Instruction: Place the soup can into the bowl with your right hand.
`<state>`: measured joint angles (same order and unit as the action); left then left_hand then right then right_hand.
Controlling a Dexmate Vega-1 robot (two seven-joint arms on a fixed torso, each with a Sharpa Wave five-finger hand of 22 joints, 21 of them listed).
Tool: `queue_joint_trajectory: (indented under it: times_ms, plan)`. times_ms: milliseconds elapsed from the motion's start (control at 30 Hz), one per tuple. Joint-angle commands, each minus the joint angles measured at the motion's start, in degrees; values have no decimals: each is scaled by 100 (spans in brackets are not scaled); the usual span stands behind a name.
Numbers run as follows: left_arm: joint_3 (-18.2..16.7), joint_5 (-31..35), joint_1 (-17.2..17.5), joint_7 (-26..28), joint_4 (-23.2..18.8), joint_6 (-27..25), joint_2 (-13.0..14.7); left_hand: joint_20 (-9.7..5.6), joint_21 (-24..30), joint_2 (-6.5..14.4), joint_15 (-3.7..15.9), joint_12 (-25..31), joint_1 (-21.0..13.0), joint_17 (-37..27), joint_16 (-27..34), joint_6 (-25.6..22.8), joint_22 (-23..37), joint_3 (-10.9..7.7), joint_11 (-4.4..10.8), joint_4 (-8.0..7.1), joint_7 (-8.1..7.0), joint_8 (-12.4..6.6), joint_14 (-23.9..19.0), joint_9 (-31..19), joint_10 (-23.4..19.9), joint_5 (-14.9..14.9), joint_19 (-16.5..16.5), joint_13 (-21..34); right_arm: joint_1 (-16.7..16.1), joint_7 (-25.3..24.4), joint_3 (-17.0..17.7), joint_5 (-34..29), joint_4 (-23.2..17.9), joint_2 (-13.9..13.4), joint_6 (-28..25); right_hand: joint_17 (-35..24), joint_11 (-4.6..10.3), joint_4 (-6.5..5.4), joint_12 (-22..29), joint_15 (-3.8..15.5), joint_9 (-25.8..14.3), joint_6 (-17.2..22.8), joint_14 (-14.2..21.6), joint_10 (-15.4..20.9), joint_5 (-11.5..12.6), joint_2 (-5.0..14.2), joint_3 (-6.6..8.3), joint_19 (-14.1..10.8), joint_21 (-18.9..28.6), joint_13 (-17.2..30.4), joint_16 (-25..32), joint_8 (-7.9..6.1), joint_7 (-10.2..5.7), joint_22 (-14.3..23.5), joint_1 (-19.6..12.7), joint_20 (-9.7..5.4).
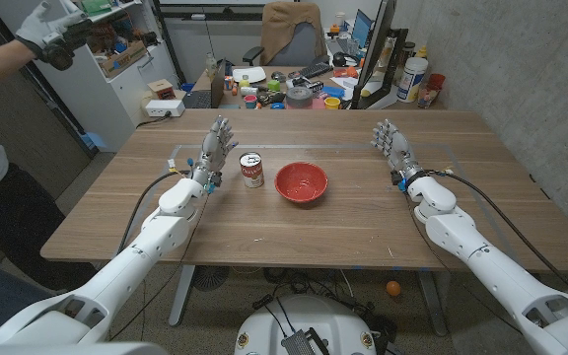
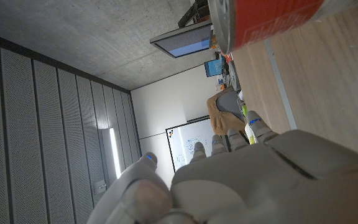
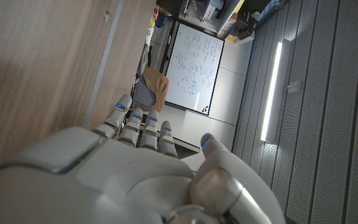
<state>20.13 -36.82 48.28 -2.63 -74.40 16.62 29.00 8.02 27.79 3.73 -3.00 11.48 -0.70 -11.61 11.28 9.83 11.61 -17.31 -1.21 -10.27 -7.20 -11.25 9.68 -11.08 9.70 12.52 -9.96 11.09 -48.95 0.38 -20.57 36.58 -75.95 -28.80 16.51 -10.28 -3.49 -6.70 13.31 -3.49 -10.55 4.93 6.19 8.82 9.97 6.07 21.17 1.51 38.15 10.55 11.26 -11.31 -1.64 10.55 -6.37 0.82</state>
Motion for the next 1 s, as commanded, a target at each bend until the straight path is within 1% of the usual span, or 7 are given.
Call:
queue_joint_trajectory:
  times_ms: [33,233,367,467,633,767,1000]
  plan:
    - [-259,171,98,-182,-19,-90,-121,33,41,305,-15,27,4,-12,26,1418,29,-31,-2,-10,-32,-27,701,-24,836,31,-310,10,-151,-237,176,-203,-209,138,-149,-14,3,2,15,10,-30,47,72,75,43,166,54,13,37,9,36,-32,-3,16,-5,4]
    - [-350,238,150,-234,-67,-110,-169,41,30,305,-8,14,10,-11,15,1450,30,-17,3,-9,-47,-16,732,-24,875,38,-335,10,-179,-226,239,-274,-230,163,-159,-13,2,10,9,5,-30,36,80,74,45,162,66,6,32,10,31,-24,-5,17,-17,1]
    - [-396,270,204,-246,-116,-104,-191,40,27,305,-10,12,14,-11,15,1458,31,-8,5,-9,-51,-14,736,-25,887,42,-341,11,-235,-362,231,-481,-409,50,-288,-13,-6,15,7,9,-31,35,82,77,46,158,71,6,28,10,28,-21,-14,18,-23,7]
    - [-422,294,247,-241,-161,-115,-195,35,26,305,-10,11,15,-11,16,1460,31,-3,7,-9,-53,-15,737,-25,893,44,-344,11,-279,-480,218,-646,-580,-45,-390,-10,-3,27,5,3,-31,34,84,76,48,149,76,3,26,11,24,-19,-16,18,-35,6]
    - [-449,354,319,-212,-257,-141,-172,35,23,305,-17,11,16,-11,12,1465,32,5,0,-7,-51,-14,750,-25,899,48,-351,12,-310,-726,135,-1068,-976,-296,-694,-3,6,60,-1,-2,-31,32,83,73,52,135,88,-6,23,11,15,-16,-14,18,-70,14]
    - [-448,460,378,-149,-379,-181,-106,43,17,305,-19,7,16,-11,9,1469,32,11,-1,-6,-52,-14,761,-25,914,52,-363,12,-293,-936,38,-1419,-1350,-484,-1070,3,8,97,-8,-4,-31,26,90,66,56,122,102,-6,16,12,9,-11,-19,18,-110,24]
    - [-468,568,529,-67,-615,-232,20,49,10,305,-69,5,17,-11,-4,1486,33,24,-18,-4,-48,-10,804,-25,931,58,-381,13,-158,-1161,-141,-1868,-1849,-624,-1678,11,-5,158,-12,1,-31,22,113,76,62,106,126,-24,11,12,5,-6,-29,18,-177,33]
